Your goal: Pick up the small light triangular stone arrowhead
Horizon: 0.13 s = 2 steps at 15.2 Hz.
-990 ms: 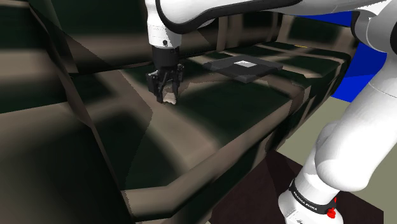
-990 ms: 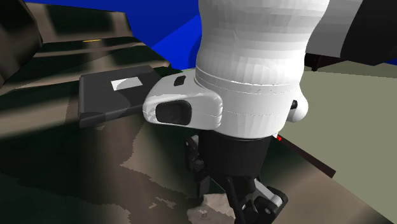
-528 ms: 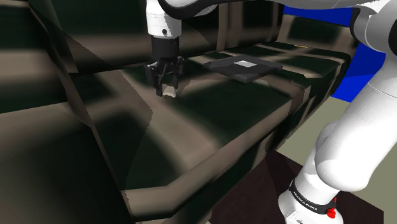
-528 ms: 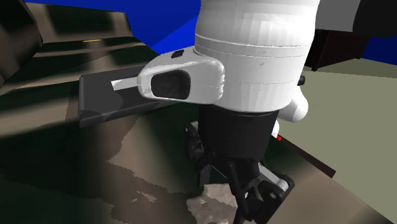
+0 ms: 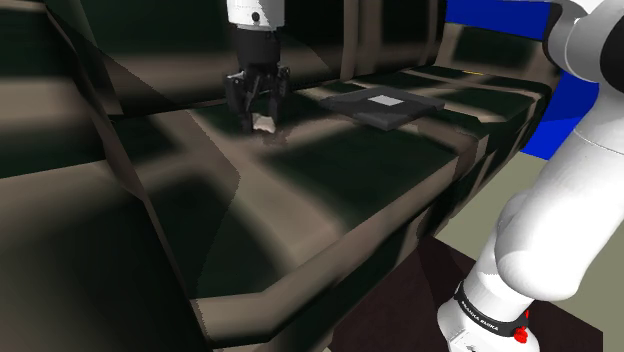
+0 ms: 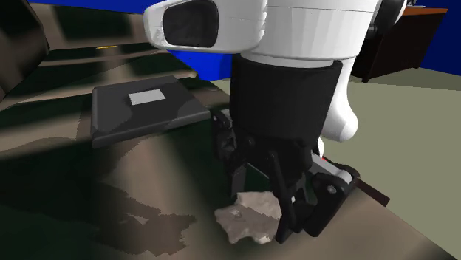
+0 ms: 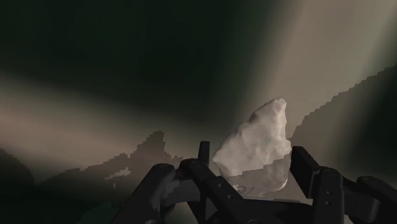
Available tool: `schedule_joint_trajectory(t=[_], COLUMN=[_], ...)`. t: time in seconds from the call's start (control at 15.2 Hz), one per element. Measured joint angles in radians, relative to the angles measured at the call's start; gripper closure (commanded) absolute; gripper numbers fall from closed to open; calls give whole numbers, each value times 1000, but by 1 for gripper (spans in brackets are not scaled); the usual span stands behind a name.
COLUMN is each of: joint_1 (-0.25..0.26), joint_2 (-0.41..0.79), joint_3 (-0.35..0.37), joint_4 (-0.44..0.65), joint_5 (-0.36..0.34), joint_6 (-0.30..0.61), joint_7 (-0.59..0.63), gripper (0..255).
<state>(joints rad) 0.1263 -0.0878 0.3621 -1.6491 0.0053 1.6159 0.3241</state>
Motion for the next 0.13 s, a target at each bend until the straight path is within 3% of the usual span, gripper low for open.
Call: schedule_joint_trajectory(t=[0.13], joint_1=[1], joint_2=[8], joint_3=[2], joint_4=[30], joint_5=[-3], joint_6=[-23], joint_7=[3], gripper=[255])
